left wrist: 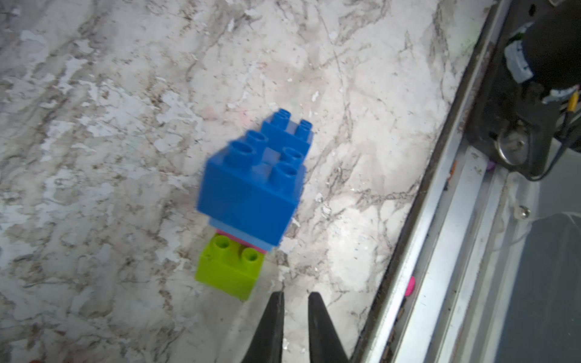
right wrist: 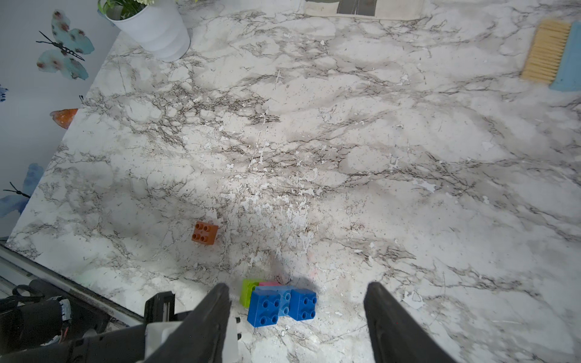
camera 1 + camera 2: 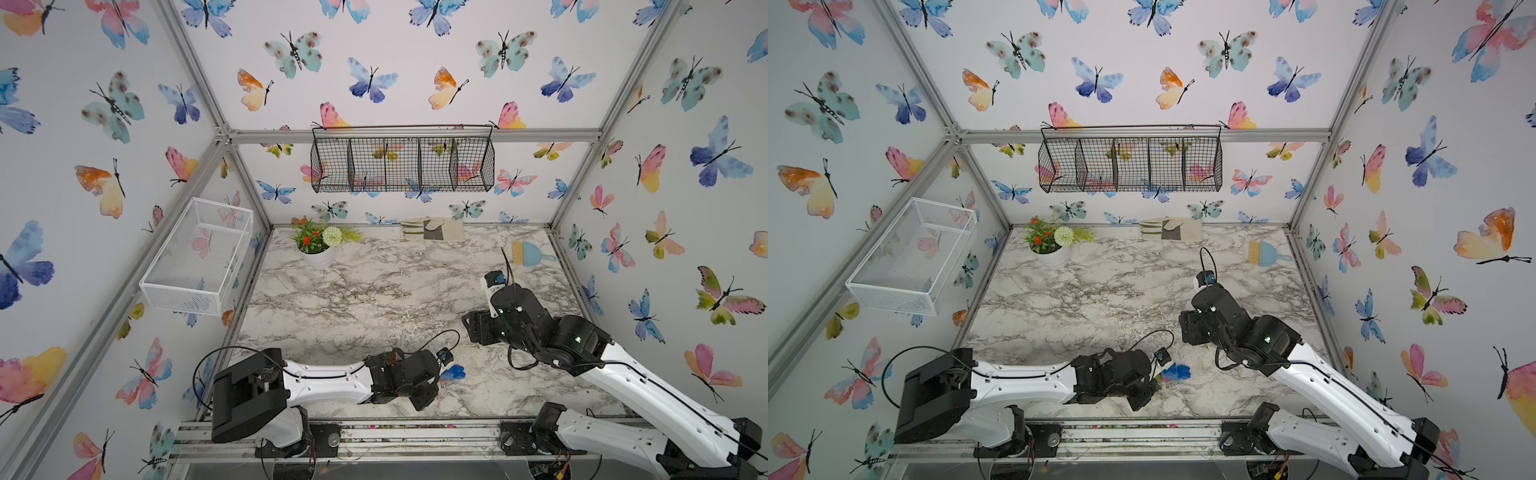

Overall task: Assemble the letter y with lego
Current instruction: Adjust the lego brick at the center of the board.

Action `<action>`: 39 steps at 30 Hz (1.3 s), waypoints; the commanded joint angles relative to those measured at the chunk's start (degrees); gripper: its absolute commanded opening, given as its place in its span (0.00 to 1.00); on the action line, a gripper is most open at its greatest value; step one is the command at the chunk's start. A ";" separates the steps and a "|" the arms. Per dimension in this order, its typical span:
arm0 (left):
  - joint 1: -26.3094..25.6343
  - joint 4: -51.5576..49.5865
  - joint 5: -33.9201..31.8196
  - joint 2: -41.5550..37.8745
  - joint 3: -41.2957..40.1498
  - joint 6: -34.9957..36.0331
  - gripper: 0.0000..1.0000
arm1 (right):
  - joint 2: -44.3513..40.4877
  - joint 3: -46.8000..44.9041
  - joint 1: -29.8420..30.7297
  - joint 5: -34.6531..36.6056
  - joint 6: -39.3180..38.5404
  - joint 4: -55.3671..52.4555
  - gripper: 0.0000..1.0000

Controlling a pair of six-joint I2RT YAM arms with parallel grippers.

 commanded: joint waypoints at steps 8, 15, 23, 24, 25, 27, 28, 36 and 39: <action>-1.62 0.16 -0.13 7.42 5.28 -2.76 0.19 | -0.32 -0.17 0.08 -0.70 0.46 0.61 0.71; -0.81 -3.13 -2.61 14.93 10.15 -4.20 0.21 | -2.04 -0.38 0.09 -1.05 0.78 0.83 0.71; 4.35 -5.03 -7.30 14.55 8.66 -8.36 0.24 | -1.70 -1.48 0.08 -3.07 0.35 2.55 0.71; 4.93 -5.20 -7.71 14.62 8.67 -8.45 0.24 | -1.56 -1.56 0.09 -3.07 0.34 2.55 0.71; 5.45 -5.51 -7.77 14.94 8.86 -8.41 0.24 | -1.44 -1.50 0.08 -3.07 0.25 2.47 0.71; 6.45 -6.21 -8.08 15.71 9.21 -8.39 0.25 | -1.35 -1.74 0.08 -3.07 0.25 2.45 0.71; 7.11 -6.49 -8.20 16.12 9.33 -8.33 0.24 | -1.38 -1.99 0.08 -2.99 0.25 2.52 0.71; 12.19 -5.22 -6.01 13.95 7.33 -8.22 0.25 | -2.05 -7.65 0.08 -4.44 1.54 4.85 0.70; 13.61 -5.30 -5.84 13.44 7.21 -8.06 0.26 | -1.86 -12.80 0.11 -9.66 -0.22 9.68 0.69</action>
